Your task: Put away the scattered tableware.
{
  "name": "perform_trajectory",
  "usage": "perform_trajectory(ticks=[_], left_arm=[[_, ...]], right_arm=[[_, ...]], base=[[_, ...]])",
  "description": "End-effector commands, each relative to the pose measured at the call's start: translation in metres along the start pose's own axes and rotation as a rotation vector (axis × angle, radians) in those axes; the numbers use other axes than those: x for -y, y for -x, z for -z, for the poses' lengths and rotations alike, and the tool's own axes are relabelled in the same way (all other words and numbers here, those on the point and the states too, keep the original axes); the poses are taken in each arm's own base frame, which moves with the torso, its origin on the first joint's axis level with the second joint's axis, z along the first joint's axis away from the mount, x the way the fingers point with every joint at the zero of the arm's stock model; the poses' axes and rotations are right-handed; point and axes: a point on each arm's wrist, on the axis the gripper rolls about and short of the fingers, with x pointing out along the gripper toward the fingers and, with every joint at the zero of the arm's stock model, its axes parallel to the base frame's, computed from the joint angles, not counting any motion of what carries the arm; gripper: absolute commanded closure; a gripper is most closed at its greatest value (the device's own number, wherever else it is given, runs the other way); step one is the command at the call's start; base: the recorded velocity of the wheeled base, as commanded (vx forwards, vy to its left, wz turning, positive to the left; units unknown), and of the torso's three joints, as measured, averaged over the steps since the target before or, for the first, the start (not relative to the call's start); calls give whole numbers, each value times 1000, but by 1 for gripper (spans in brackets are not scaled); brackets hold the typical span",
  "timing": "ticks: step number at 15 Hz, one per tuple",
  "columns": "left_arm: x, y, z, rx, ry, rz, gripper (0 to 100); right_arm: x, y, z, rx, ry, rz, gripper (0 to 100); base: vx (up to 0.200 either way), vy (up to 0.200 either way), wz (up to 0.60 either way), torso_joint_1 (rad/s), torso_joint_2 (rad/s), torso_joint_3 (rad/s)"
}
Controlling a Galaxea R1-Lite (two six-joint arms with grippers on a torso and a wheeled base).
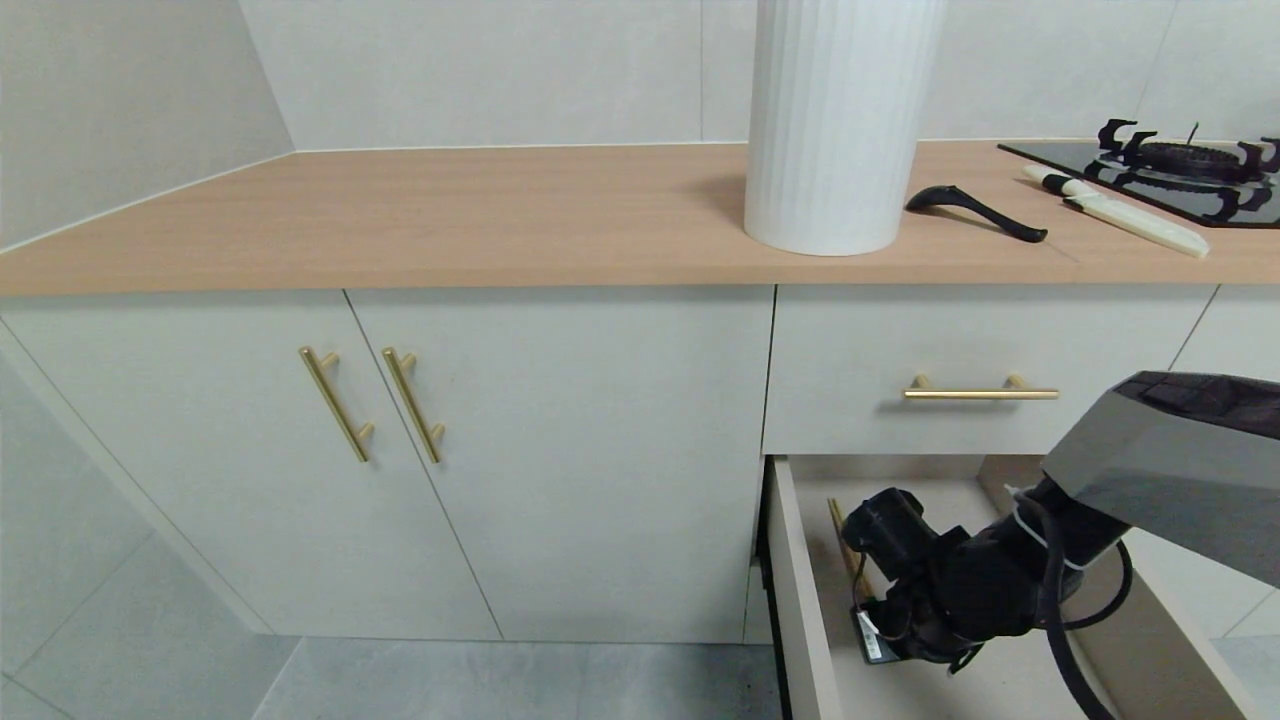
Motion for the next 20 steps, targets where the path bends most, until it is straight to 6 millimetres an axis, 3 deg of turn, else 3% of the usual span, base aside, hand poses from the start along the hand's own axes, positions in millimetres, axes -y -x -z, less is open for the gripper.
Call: perform_trajectory(ticks=[1, 9, 10, 16, 20], left_arm=[[0, 0, 0, 0, 0, 0, 0], [0, 0, 0, 0, 0, 0, 0], [0, 0, 0, 0, 0, 0, 0], [0, 0, 0, 0, 0, 0, 0], [0, 0, 0, 0, 0, 0, 0]], right_arm=[[0, -8, 3, -13, 1, 6, 100], [0, -8, 3, -11, 0, 8, 100], [0, -8, 3, -13, 1, 7, 0], [1, -1, -1, 12, -6, 2, 0], [28, 74, -19, 201, -80, -28, 0]], base=[[0, 0, 0, 0, 0, 0], [0, 0, 0, 0, 0, 0], [0, 0, 0, 0, 0, 0], [0, 0, 0, 0, 0, 0], [0, 0, 0, 0, 0, 0]])
